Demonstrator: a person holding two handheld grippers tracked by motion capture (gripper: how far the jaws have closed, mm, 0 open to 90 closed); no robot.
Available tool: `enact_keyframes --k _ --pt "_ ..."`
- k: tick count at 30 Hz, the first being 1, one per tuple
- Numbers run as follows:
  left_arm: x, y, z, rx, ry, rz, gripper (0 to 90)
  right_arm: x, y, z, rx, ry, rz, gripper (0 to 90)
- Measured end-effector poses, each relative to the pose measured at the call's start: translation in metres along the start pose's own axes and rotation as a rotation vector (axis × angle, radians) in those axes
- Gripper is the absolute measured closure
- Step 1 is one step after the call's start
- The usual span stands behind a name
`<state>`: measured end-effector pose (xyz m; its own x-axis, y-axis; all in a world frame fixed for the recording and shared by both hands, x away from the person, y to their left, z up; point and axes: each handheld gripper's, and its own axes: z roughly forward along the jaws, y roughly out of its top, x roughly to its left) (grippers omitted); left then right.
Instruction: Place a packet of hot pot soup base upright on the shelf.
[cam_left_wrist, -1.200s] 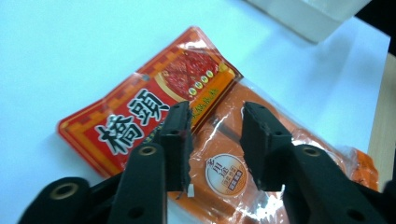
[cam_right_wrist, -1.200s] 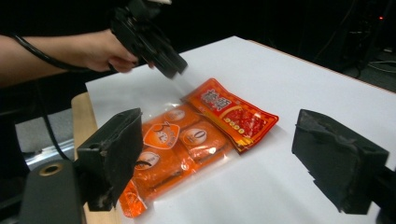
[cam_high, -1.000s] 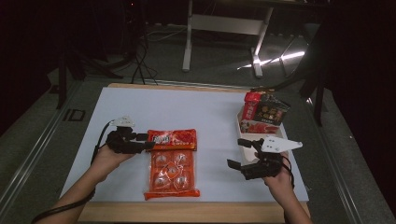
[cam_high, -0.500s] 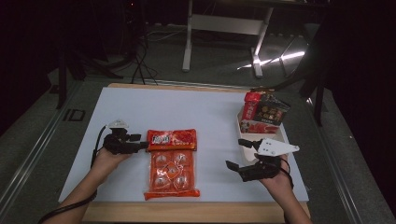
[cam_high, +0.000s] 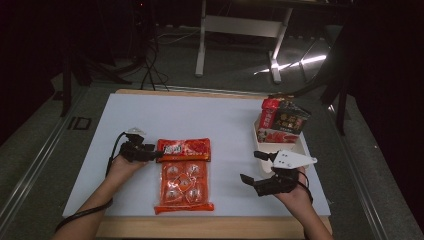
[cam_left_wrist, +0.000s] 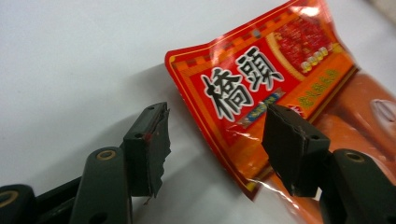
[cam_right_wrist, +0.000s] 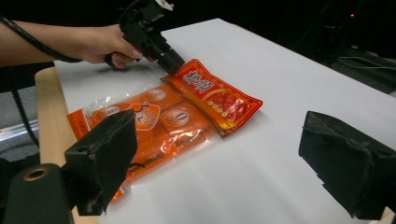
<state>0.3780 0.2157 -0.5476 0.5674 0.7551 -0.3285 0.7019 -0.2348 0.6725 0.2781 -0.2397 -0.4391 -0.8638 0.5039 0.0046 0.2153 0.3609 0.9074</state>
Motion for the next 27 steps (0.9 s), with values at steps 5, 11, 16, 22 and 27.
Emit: enact_keyframes --k 5,11,16,22,27 --pt "0.003 0.001 0.005 0.009 -0.045 -0.018 51.2 -0.001 0.000 0.000 0.004 0.002 0.004 12.6" --pt "-0.004 0.004 0.009 0.052 -0.085 0.016 62.1 0.000 0.001 0.001 0.005 0.011 0.010 13.4" --pt "-0.012 0.005 0.012 0.054 -0.100 0.027 67.8 0.000 0.001 0.001 0.003 0.023 0.016 13.6" --pt "-0.017 0.004 0.013 0.057 -0.085 0.044 74.2 -0.001 0.000 0.003 0.007 0.028 0.024 13.6" --pt "-0.020 0.006 0.015 0.063 -0.045 0.038 85.8 -0.001 0.000 0.004 0.010 0.030 0.026 13.6"
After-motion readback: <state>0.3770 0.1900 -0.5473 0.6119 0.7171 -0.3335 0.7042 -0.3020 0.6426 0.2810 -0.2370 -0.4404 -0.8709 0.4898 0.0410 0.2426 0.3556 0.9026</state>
